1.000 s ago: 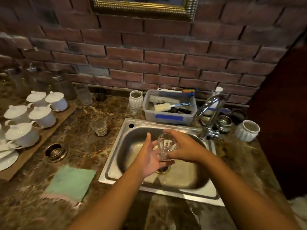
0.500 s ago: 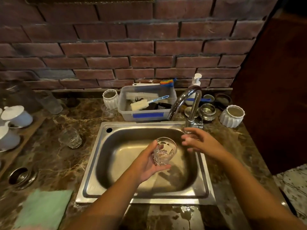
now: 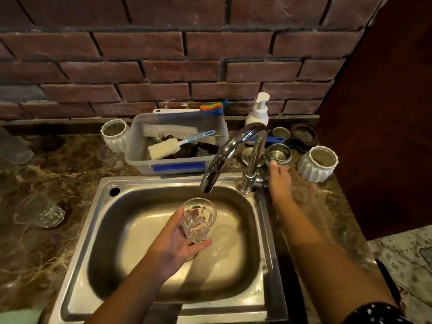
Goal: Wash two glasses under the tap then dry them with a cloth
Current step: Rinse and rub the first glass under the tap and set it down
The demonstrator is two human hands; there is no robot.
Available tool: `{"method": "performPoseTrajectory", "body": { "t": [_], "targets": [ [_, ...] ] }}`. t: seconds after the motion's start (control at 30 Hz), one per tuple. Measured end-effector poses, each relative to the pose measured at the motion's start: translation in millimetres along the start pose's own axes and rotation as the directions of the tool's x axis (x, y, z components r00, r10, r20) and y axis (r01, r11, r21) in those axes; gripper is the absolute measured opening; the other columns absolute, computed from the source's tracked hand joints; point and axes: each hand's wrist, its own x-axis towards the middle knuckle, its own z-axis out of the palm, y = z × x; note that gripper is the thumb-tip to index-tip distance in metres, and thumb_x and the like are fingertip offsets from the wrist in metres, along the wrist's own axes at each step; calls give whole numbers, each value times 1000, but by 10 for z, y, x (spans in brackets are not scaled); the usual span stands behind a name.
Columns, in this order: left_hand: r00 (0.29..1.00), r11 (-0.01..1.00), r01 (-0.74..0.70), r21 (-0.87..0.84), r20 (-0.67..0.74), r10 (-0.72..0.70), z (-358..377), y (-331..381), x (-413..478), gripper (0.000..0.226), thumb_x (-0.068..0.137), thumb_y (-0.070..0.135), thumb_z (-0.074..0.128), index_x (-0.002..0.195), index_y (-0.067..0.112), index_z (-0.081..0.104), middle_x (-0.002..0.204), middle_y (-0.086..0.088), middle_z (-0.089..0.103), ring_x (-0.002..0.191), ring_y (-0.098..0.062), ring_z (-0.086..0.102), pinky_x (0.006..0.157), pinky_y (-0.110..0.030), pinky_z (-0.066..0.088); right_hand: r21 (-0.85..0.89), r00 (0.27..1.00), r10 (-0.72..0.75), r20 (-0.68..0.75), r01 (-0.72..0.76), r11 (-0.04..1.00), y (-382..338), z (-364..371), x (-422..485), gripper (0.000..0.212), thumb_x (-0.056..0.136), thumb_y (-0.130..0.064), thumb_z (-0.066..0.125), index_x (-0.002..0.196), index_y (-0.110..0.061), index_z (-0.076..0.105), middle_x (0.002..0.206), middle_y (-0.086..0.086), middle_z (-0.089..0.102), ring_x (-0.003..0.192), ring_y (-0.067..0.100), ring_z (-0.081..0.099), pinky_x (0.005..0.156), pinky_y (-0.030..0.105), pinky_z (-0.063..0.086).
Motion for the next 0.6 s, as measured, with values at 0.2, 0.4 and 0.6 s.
{"method": "performPoseTrajectory", "body": {
  "t": [0.2, 0.4, 0.6],
  "targets": [
    [1000, 1000, -17, 22, 22, 16, 116, 78, 65, 62, 84, 45, 54, 133, 8, 57, 126, -18, 69, 123, -38, 60, 95, -54, 51, 6, 998, -51, -27, 51, 999, 143, 251, 222, 49, 107, -41, 34, 92, -6, 65, 72, 1, 67, 70, 18, 62, 69, 33, 49],
    [999, 999, -15, 46, -29, 17, 200, 53, 104, 59, 83, 46, 56, 130, 9, 59, 123, -18, 71, 118, -38, 65, 87, -49, 58, -114, 987, -122, -102, 110, 987, 261, 312, 279, 55, 106, -45, 32, 80, -7, 63, 71, 3, 62, 64, 17, 54, 61, 31, 40],
    [998, 999, -13, 49, -62, 16, 223, 10, 84, 63, 82, 47, 59, 134, 11, 57, 128, -18, 69, 117, -37, 66, 86, -47, 60, -184, 968, -151, -200, 114, 976, 263, 344, 286, 49, 108, -38, 32, 79, -10, 60, 67, 0, 57, 63, 16, 52, 64, 32, 38]
  ]
}}
